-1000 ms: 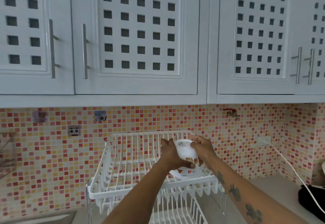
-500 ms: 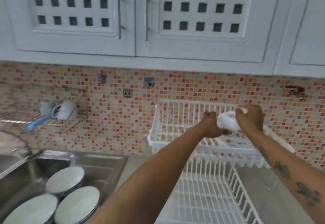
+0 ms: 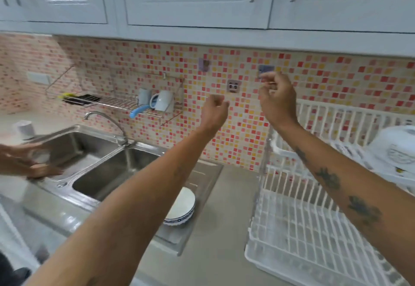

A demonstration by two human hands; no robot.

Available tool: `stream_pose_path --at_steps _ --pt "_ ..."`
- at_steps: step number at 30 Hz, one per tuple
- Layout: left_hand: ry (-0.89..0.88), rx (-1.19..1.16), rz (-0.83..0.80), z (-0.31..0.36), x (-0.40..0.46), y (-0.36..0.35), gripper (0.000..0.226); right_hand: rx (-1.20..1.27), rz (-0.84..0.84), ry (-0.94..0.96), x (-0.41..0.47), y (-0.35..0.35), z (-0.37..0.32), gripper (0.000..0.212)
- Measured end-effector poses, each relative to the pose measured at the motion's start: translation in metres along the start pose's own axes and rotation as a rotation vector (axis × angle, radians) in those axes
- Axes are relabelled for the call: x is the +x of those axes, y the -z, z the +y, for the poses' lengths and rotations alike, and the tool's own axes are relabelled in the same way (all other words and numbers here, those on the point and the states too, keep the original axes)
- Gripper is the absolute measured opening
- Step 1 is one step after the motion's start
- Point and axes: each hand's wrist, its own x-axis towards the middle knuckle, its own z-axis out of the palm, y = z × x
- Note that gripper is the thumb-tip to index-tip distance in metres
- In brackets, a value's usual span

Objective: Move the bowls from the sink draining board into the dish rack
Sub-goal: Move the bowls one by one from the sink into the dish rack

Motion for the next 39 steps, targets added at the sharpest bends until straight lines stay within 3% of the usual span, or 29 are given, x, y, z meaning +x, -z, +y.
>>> stream_pose_path --at_steps 1,5,10,15,21,23,30,34,39 --pt "0.040 -0.005 0.021 -0.014 0.004 0.017 0.008 0.031 -0.046 0.010 -0.004 -0.017 -0.005 0.023" --pt "0.206 0.008 0.027 -0.070 0.009 0.074 0.028 0.131 -0.226 -0.034 -0.026 -0.080 -0.014 0.023" --pt "0.405 0.024 -0.091 -0.132 0.001 0.113 0.021 0.188 -0.432 -0.294 -0.062 -0.151 0.012 0.023" --pt "0.513 -0.014 -0.106 -0.187 -0.007 0.127 0.029 0.168 -0.541 -0.586 -0.105 -0.204 0.052 0.028" --pt "0.624 0.034 -0.045 -0.237 -0.008 0.130 0.035 0.124 -0.550 -0.814 -0.150 -0.245 0.094 0.021" --pt "0.651 0.099 -0.056 -0.258 -0.006 0.129 0.051 0.090 -0.538 -0.843 -0.162 -0.256 0.104 0.013" --pt "0.664 0.517 -0.278 -0.282 -0.004 0.121 0.050 -0.136 -0.599 -0.957 -0.200 -0.277 0.136 0.038" --pt "0.708 0.572 -0.350 -0.299 -0.006 0.116 0.047 -0.139 -0.621 -1.110 -0.217 -0.281 0.145 0.026" --pt "0.731 0.520 -0.398 -0.305 -0.005 0.112 0.038 -0.073 -0.570 -1.227 -0.235 -0.282 0.144 0.047"
